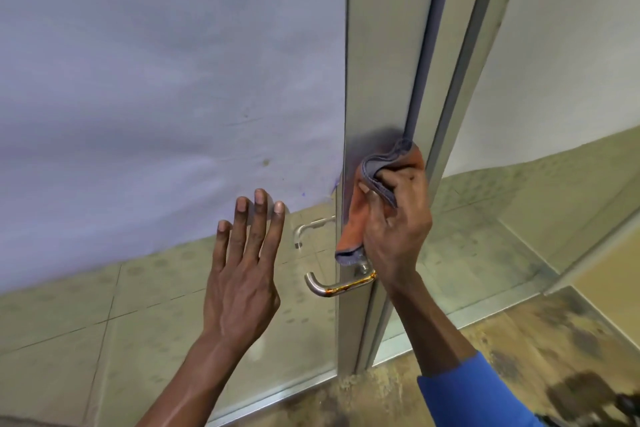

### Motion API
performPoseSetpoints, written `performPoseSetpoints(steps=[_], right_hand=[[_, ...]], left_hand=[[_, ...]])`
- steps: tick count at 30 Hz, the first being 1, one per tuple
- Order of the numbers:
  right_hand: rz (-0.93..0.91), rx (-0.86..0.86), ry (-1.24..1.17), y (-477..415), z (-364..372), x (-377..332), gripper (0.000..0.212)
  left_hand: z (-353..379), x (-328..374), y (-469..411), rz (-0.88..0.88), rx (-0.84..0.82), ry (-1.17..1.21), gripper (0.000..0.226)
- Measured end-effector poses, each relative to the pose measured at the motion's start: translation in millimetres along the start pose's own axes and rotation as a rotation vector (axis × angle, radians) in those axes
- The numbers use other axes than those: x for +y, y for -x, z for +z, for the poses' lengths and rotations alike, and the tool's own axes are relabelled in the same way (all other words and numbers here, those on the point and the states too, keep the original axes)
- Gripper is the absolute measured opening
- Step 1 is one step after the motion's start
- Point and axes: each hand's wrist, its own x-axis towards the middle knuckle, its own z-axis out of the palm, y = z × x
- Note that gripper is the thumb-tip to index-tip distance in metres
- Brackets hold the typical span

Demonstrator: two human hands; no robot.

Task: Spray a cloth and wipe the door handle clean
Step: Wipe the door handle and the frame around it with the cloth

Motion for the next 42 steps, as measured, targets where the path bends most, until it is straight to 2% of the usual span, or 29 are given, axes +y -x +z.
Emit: performPoseSetpoints(steps=[3,7,9,14,18,20,23,25,26,28,30,33,34,35,37,39,40,42], right_hand=[[-0.081,-0.04,0.052,1,4,-2,0.025],[-0.291,-0.341,0.157,33,-10,17,0.011],[-0.303,-0.429,0.244,38,-19,25,0.012],[-0.141,-0.146,0.189,7,-24,16,0.011],[-0.1,-0.021,0.099,-15,-8,-5,0.031],[-0.178,-0.053,0.095,-12,-4,-5,0.03],[-0.358,-0.327,0.106,20,-11,11,0.019],[-0.363,-0.495,0.215,40,-19,24,0.016],[-0.326,-0.515,0.268,42,-22,28,0.019],[-0.253,-0.435,0.296,36,-24,30,0.018],[-0.244,-0.26,0.256,16,-24,21,0.008],[-0.18,-0.077,0.181,-12,-12,3,0.016],[-0.167,-0.041,0.156,-17,-8,-5,0.027],[-0.18,-0.038,0.133,-18,-3,-9,0.03],[-0.264,-0.087,0.11,-11,1,-9,0.013],[-0.323,-0.217,0.109,5,-2,0,0.015],[-0.344,-0.3,0.139,16,-6,7,0.009],[-0.318,-0.409,0.235,30,-14,17,0.018]], left_hand=[[3,-1,-1,0.009,-0.006,-0.015,0.124],[4,-1,-1,0.011,-0.015,-0.026,0.123],[3,-1,-1,0.008,-0.019,-0.033,0.123],[0,1,-2,0.0,-0.032,-0.047,0.125],[-3,3,-2,-0.004,-0.04,-0.055,0.126],[-3,4,-2,-0.003,-0.037,-0.057,0.127],[-3,5,-2,-0.003,-0.031,-0.06,0.128],[-4,4,-2,-0.002,-0.026,-0.062,0.13],[-4,4,-1,-0.004,-0.026,-0.064,0.132],[-4,3,-1,-0.007,-0.03,-0.066,0.136],[-5,3,-1,-0.005,-0.034,-0.069,0.135],[-4,3,-1,-0.009,-0.042,-0.069,0.137],[-4,3,-1,-0.01,-0.043,-0.068,0.138],[-3,3,-1,-0.012,-0.042,-0.068,0.139],[-2,2,-1,-0.011,-0.047,-0.066,0.137],[-2,2,-1,-0.006,-0.045,-0.067,0.132],[-3,2,-1,-0.006,-0.042,-0.066,0.132],[-3,2,-1,-0.006,-0.038,-0.065,0.139]])
